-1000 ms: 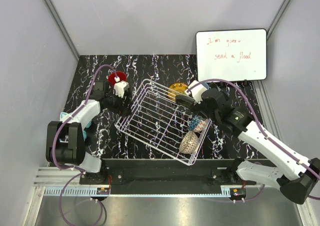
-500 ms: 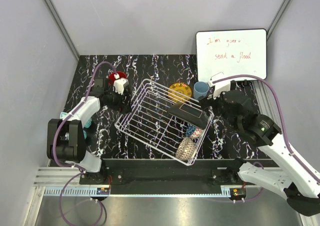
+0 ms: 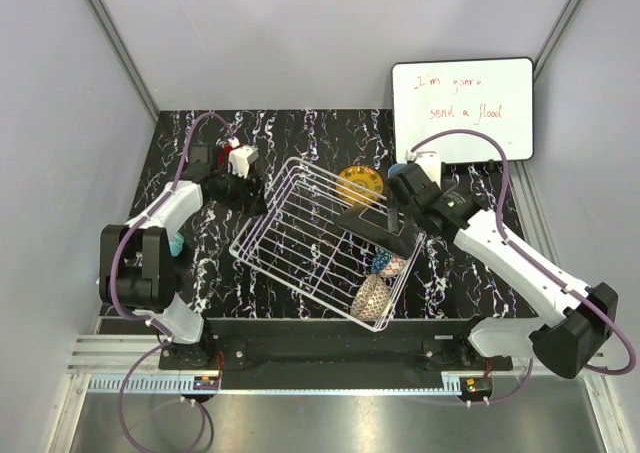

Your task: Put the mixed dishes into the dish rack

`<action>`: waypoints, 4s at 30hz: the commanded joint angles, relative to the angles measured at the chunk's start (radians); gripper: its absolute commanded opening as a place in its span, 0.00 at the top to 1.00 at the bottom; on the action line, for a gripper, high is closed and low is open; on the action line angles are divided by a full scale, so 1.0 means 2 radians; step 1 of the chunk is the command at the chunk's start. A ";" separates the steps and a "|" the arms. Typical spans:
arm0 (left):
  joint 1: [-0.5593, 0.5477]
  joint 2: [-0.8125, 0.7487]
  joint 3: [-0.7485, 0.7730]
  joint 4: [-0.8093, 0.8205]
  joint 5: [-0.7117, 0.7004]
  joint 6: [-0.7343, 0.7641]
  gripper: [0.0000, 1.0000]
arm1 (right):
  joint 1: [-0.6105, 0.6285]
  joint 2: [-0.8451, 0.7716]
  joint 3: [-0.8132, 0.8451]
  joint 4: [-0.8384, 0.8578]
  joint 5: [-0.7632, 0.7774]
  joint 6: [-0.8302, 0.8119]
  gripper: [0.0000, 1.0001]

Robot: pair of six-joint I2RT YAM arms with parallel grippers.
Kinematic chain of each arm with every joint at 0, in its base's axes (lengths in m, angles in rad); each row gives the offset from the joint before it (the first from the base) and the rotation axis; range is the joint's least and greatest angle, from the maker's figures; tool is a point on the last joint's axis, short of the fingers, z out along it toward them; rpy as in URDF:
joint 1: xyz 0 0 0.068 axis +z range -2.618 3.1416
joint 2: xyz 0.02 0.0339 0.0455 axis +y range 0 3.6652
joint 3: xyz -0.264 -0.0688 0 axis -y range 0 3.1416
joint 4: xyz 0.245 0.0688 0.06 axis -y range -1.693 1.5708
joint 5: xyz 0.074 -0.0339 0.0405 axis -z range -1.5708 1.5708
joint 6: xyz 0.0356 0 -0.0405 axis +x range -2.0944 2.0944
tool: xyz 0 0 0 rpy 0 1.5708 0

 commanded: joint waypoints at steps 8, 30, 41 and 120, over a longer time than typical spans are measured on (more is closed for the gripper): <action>0.011 -0.033 -0.026 0.023 -0.004 0.031 0.01 | -0.047 0.044 -0.037 -0.021 -0.038 0.101 0.00; 0.075 -0.083 -0.090 -0.013 0.000 0.077 0.01 | -0.102 0.227 0.038 0.077 -0.121 0.025 0.00; 0.080 -0.100 -0.094 -0.036 0.001 0.083 0.01 | -0.112 0.303 0.149 0.089 -0.124 -0.021 0.00; 0.004 0.179 0.406 -0.116 0.124 0.096 0.01 | -0.138 0.584 0.590 -0.005 -0.261 -0.053 0.02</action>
